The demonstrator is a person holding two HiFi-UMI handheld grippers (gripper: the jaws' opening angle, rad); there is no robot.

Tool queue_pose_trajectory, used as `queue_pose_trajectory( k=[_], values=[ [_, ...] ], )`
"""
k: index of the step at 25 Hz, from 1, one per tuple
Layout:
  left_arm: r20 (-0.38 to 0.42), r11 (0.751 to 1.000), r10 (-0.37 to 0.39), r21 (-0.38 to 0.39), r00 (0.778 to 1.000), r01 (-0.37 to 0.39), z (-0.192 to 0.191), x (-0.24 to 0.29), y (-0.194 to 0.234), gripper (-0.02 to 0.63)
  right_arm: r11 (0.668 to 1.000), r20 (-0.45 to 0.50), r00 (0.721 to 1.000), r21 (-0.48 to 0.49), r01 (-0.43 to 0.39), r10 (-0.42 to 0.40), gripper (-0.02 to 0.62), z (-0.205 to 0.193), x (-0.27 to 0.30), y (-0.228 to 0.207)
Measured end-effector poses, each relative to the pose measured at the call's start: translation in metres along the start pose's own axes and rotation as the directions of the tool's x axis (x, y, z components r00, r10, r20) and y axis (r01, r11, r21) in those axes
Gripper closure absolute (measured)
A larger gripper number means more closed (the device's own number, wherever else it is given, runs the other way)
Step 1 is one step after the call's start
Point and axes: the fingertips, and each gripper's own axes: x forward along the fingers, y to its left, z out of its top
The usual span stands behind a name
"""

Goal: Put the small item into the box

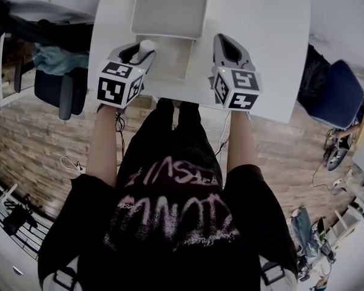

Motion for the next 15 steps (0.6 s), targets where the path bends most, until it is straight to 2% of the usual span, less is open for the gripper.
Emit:
queue_pose_trajectory(
  k=[8,15],
  values=[
    [-0.1,0.999,0.002,0.047,0.995,0.003,-0.016,0.015,-0.003,0.44,1.0,-0.02,1.0,0.021,-0.002,0.003,0.583,-0.012,0.002,-0.004],
    [-0.127,0.997,0.025,0.072,0.992,-0.016,-0.022,0.018,0.0,0.433,1.0,-0.029,1.0,0.02,-0.003,0.004,0.583,-0.016,0.004,-0.002]
  ],
)
